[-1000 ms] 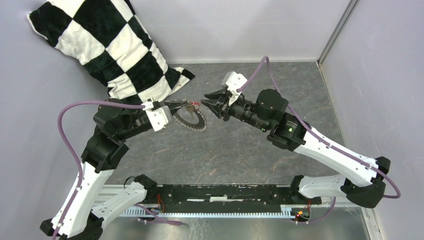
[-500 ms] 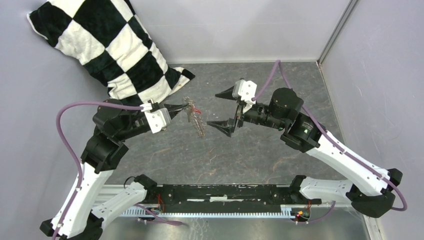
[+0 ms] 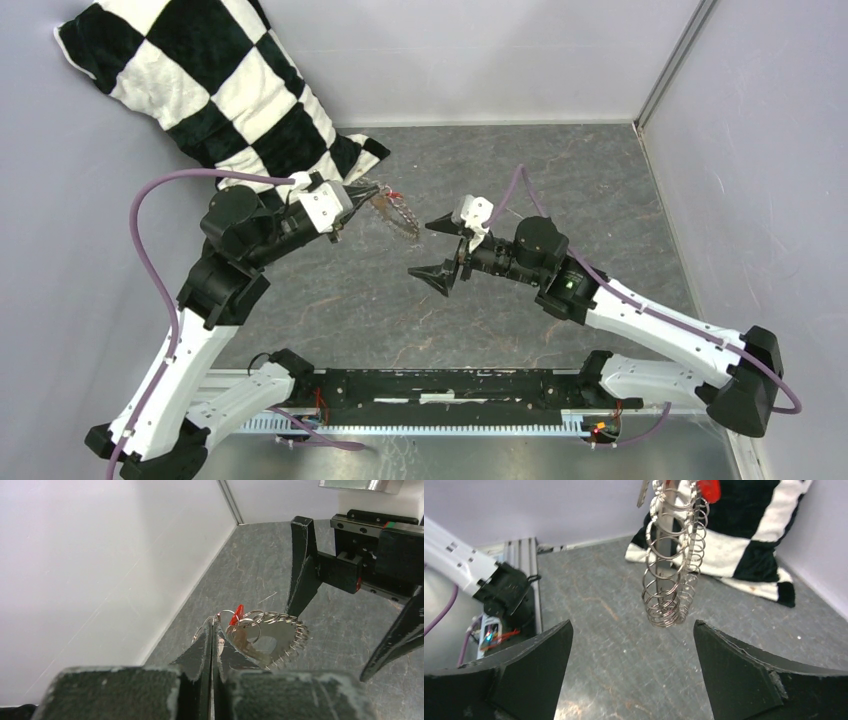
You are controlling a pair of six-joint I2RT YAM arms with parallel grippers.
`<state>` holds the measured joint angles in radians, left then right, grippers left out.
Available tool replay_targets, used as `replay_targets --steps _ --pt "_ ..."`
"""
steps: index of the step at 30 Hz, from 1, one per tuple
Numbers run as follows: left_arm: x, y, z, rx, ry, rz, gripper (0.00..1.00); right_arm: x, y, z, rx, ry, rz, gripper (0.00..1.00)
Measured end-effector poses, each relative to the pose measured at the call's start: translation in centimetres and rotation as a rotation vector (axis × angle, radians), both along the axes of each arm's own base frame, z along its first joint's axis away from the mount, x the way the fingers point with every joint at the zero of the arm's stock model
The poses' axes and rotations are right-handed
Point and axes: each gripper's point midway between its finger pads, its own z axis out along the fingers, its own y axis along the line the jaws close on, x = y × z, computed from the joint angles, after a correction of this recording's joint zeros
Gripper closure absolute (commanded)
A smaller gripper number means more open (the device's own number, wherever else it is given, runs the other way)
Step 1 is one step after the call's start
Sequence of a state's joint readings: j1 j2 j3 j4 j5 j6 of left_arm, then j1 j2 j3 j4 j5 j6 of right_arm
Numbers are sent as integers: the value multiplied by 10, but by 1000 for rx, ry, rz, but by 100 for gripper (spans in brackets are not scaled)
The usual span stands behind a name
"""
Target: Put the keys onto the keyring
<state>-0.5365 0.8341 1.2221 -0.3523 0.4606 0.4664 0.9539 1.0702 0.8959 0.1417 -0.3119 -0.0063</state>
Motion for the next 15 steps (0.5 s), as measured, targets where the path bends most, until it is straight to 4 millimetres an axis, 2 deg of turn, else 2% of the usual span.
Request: replay_targets --steps 4,7,12,15 --pt "1 2 2 -13 4 14 98 12 3 9 89 -18 -57 35" --pt "1 2 3 -24 12 16 98 21 9 23 151 -49 -79 51" --pt "1 1 -1 -35 39 16 98 34 24 24 142 -82 -84 74" --pt "1 0 -2 -38 47 17 98 36 29 23 128 -98 -76 99"
